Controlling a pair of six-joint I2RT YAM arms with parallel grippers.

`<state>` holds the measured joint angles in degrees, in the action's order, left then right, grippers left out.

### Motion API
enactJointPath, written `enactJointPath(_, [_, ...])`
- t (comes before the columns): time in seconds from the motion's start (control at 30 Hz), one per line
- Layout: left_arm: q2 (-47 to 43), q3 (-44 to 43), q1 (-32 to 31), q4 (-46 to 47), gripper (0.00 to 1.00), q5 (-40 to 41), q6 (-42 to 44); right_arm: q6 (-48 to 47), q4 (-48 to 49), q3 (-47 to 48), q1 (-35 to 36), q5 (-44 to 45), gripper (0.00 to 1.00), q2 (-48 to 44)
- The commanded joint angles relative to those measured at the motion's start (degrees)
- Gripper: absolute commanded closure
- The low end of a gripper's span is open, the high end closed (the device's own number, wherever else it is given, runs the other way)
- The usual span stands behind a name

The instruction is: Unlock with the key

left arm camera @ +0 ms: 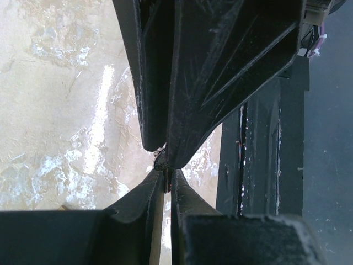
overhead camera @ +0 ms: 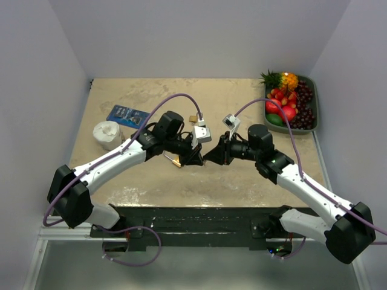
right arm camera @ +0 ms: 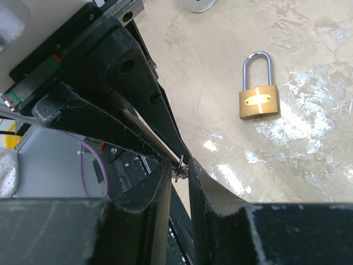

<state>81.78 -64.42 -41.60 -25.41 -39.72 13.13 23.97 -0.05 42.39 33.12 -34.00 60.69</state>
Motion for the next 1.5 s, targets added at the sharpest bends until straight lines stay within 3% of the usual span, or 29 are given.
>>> enactJointPath(0.0, [0.0,-2.4,-0.3,0.2,1.00,0.3,1.5,0.7,3.3,-0.1,0.5,-0.8,0.78,0.4])
enactJointPath(0.3, [-0.3,-2.1,-0.4,0.7,1.00,0.6,1.4,0.1,2.2,-0.4,0.5,-0.6,0.85,1.2])
enactJointPath(0.37, [-0.4,-2.1,-0.4,0.8,1.00,0.8,1.4,0.1,2.3,-0.5,0.5,-0.7,0.89,1.5])
enactJointPath(0.43, [-0.5,-2.0,-0.4,1.1,1.00,1.5,0.9,0.4,2.6,-0.6,0.5,-0.8,1.00,1.6])
enactJointPath(0.5, [-0.8,-2.0,-0.4,2.0,1.00,3.3,0.4,1.0,3.5,-1.1,0.5,-0.9,1.00,1.6])
enactJointPath(0.53, [-1.2,-2.0,-0.3,2.6,0.92,4.1,0.0,1.3,4.0,-1.3,0.5,-0.9,1.00,1.6])
enactJointPath(0.57, [-1.5,-1.8,-0.3,3.4,0.70,5.8,-1.2,1.9,5.5,-1.6,0.5,-0.6,1.00,1.4])
enactJointPath(0.63, [-2.9,-1.5,0.2,4.8,0.49,6.3,-1.8,4.0,7.3,-3.0,0.5,1.2,1.00,1.1])
enactJointPath(0.67, [-3.5,-1.1,0.5,5.5,0.29,6.1,-2.8,4.9,10.0,-3.7,0.5,2.1,1.00,1.1])
enactJointPath(0.77, [-6.3,0.4,1.9,8.7,0.11,4.2,-5.5,8.9,18.4,-6.7,0.5,3.8,1.00,0.7])
enactJointPath(0.9, [-10.1,3.4,5.3,16.2,0.06,0.4,-12.1,13.1,28.1,-10.0,0.5,4.3,1.00,1.4])
enactJointPath(1.13, [-16.0,14.2,10.9,39.6,0.05,-7.4,-37.6,15.3,40.5,-12.4,0.5,5.7,1.00,-0.8])
enactJointPath(1.37, [-18.1,17.3,11.1,44.3,0.07,-2.3,-47.4,19.4,52.9,-14.2,0.6,7.3,1.00,-2.4])
enactJointPath(1.47, [-17.8,18.4,11.1,47.4,0.08,-4.4,-50.4,20.2,54.4,-14.4,0.5,7.8,1.00,-2.8])
